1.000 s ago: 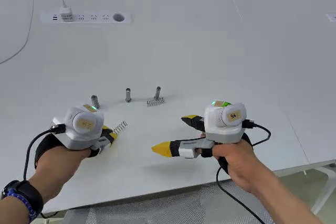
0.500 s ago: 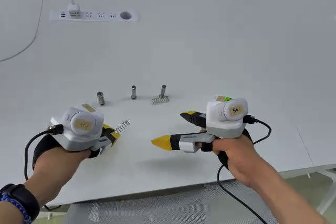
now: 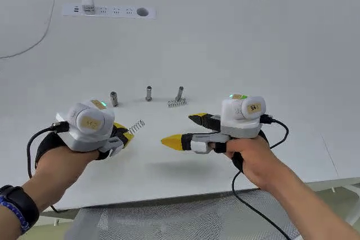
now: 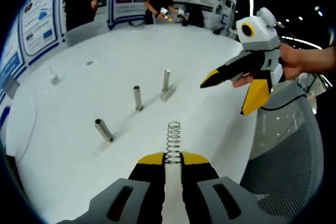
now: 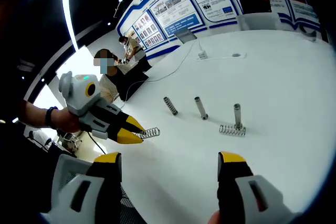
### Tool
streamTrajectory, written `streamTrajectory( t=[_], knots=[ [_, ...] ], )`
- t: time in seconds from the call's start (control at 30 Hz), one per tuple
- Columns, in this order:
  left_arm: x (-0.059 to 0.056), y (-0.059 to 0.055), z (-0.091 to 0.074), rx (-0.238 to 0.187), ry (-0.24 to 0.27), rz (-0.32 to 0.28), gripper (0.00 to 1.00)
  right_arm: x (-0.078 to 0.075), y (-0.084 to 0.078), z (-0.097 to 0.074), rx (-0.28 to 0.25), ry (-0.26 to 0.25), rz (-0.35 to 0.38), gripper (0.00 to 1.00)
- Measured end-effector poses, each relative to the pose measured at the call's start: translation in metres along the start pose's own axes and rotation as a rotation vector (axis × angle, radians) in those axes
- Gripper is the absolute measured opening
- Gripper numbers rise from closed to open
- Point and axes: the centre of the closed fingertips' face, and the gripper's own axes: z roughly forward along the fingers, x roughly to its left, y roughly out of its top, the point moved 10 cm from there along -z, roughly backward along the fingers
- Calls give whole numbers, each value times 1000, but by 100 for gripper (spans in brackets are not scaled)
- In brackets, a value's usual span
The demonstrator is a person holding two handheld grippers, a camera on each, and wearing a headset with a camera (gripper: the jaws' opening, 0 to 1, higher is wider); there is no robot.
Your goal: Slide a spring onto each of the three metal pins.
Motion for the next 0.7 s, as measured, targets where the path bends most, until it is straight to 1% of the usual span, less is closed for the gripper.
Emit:
streamTrajectory(
  t=[0.13,0.27,0.4,0.53,0.7],
  knots=[
    [-5,7,-4,-13,-11,12,10,2,4,3,-2,20,-1,74],
    [-11,16,-9,-28,-24,42,10,4,8,7,-13,48,7,69],
    [-13,20,-7,-37,-39,60,10,6,12,12,-21,74,19,64],
    [-15,23,-5,-39,-49,78,10,8,16,16,-26,105,41,62],
    [-18,27,-5,-48,-59,109,10,9,18,18,-42,149,84,50]
  ],
)
